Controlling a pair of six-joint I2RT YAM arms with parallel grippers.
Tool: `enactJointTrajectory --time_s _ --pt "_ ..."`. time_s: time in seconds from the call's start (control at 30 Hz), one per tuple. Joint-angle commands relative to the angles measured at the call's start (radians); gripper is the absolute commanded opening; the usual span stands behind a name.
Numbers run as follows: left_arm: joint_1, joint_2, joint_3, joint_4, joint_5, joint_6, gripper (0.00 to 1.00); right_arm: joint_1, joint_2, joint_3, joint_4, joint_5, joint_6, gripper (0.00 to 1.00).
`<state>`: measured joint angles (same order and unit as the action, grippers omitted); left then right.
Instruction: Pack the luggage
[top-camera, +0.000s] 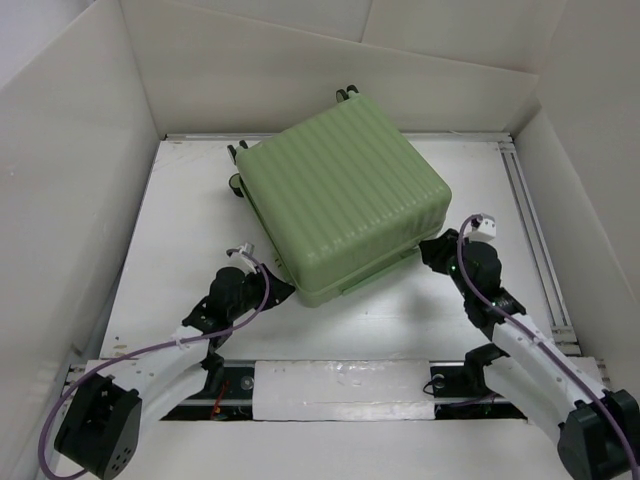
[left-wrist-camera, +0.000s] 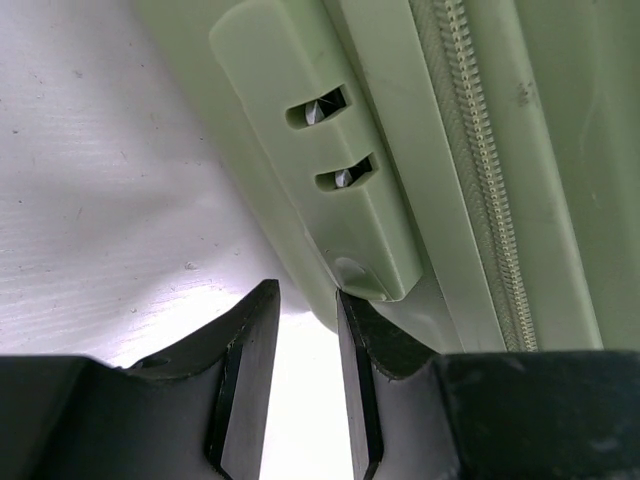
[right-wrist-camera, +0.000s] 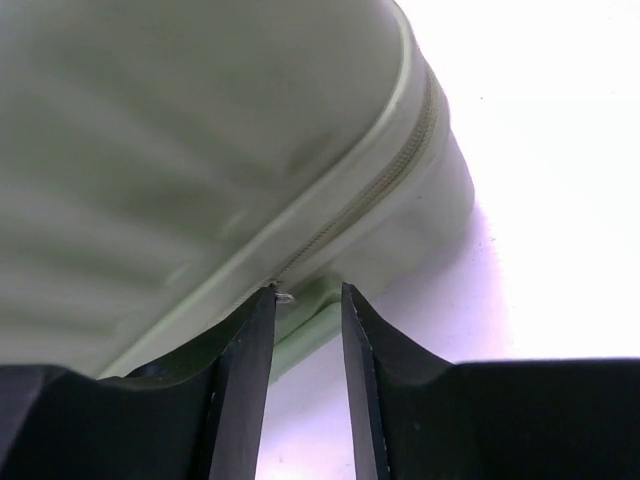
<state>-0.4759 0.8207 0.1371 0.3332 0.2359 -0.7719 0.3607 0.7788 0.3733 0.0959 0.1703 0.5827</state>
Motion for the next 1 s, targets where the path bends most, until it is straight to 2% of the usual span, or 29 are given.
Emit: enactJointTrajectory --time_s 0.0,0.23,0.33,0.43,0.63,0.77,0.97 --pt "-0.003 -0.023 0.022 0.124 0.028 -0.004 0.26 -0.074 0.000 -0.046 0.178 -0.214 -0.056 0.39" --pt "-0.003 -0.023 0.022 0.124 0.028 0.005 0.26 -0.178 0.060 -0.099 0.402 -0.534 -0.104 0.38" --pt "-0.003 -0.032 0.022 0.115 0.028 0.005 0.26 -0.192 0.070 -0.109 0.476 -0.622 -0.113 0.39" --pt "-0.003 -0.032 0.022 0.115 0.028 0.005 0.26 -0.201 0.094 -0.109 0.476 -0.660 -0.135 0.43" --pt "-0.003 -0.032 0.022 0.115 0.028 0.005 0.26 -0.201 0.125 -0.109 0.495 -0.660 -0.146 0.44" --pt "-0.003 -0.041 0.022 0.104 0.028 0.005 0.26 -0.212 0.143 -0.099 0.470 -0.589 -0.155 0.42" --pt "-0.003 -0.041 0.032 0.104 0.028 0.014 0.25 -0.212 0.143 -0.134 0.490 -0.494 -0.037 0.42"
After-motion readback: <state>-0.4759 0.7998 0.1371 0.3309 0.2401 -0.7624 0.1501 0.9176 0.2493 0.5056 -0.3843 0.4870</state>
